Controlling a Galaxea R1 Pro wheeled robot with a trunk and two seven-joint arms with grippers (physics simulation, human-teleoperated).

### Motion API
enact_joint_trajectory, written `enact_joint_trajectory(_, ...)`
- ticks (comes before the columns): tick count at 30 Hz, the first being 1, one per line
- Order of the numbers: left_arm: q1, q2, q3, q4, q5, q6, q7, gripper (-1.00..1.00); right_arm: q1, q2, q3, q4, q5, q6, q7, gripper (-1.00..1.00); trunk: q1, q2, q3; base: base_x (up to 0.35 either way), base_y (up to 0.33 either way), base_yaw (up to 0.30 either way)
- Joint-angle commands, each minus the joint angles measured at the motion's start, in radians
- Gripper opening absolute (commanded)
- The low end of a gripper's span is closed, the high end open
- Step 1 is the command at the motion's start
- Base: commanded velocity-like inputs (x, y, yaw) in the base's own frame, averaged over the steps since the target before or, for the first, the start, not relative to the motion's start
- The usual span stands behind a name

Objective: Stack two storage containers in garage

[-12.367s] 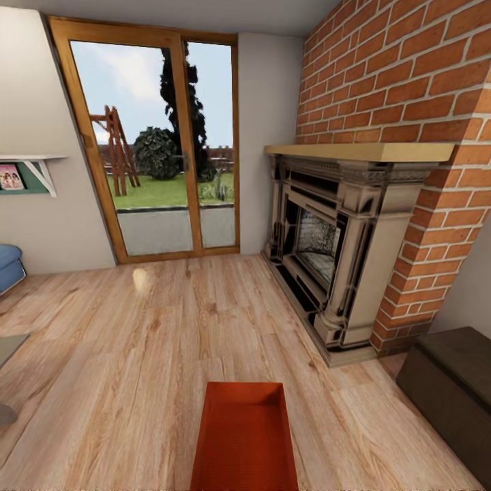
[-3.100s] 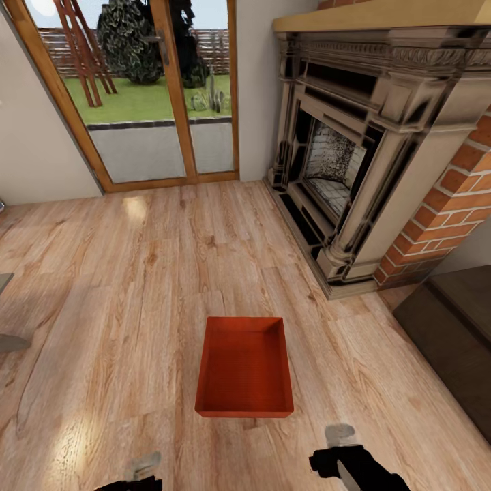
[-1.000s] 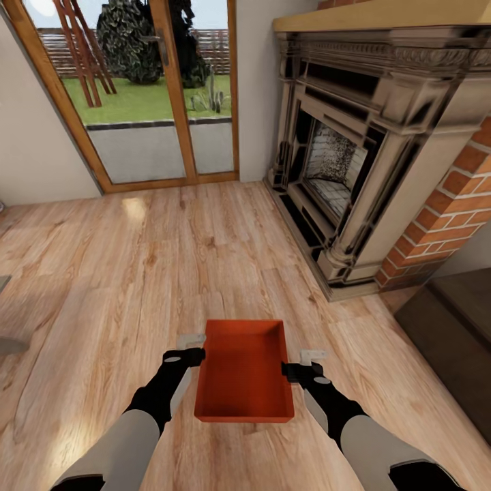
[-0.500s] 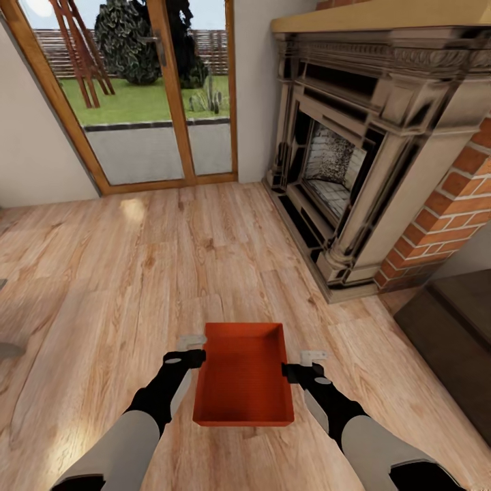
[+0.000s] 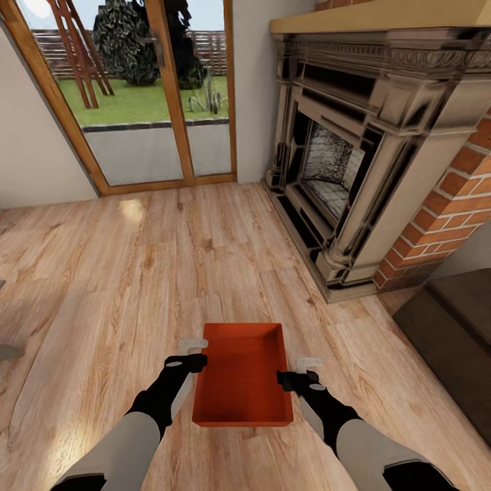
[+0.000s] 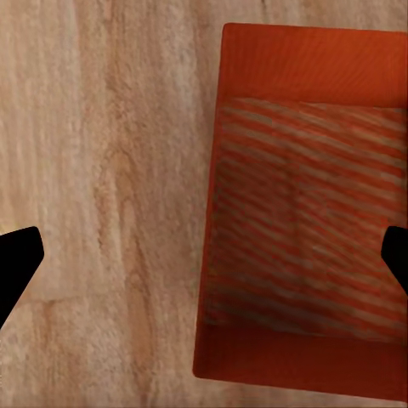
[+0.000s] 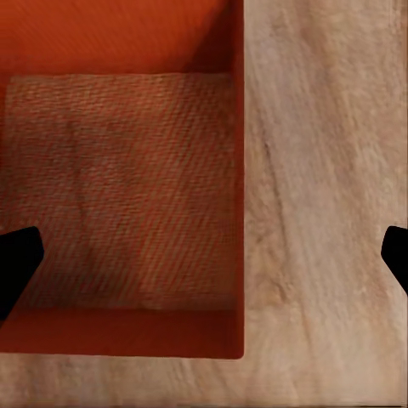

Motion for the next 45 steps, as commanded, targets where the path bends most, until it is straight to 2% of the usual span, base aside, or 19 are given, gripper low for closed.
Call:
enact_joint_trajectory(1,0.0,-0.001,0.006,-0.002,-0.011,0.006,-0.002,1.0,0.0,0.001,0.008,0.003,-0.006,0.0,-0.004,1.0,0.0,0.0,-0.001,0.0,0.0,0.0)
enact_joint_trajectory(13,0.0,-0.005,0.006,0.054,-0.012,0.005,0.0,1.0,-0.001,0.013,0.007,0.037,0.008,-0.002,-0.007,1.0,0.0,0.0,-0.001,0.0,0.0,0.0)
enact_joint_trajectory(18,0.0,-0.005,0.008,0.06,-0.007,-0.045,0.002,1.0,-0.001,0.014,0.007,0.037,0.006,-0.004,-0.015,1.0,0.0,0.0,-0.001,0.0,0.0,0.0)
enact_joint_trajectory(22,0.0,-0.005,0.008,0.062,-0.007,-0.059,0.008,1.0,0.0,0.014,0.007,0.037,0.007,-0.002,-0.014,1.0,0.0,0.0,-0.001,0.0,0.0,0.0)
enact_joint_trajectory(45,0.0,-0.005,0.008,0.065,-0.006,-0.062,0.012,1.0,-0.001,0.014,0.006,0.037,0.007,0.013,-0.009,1.0,0.0,0.0,-0.005,0.0,0.0,0.0)
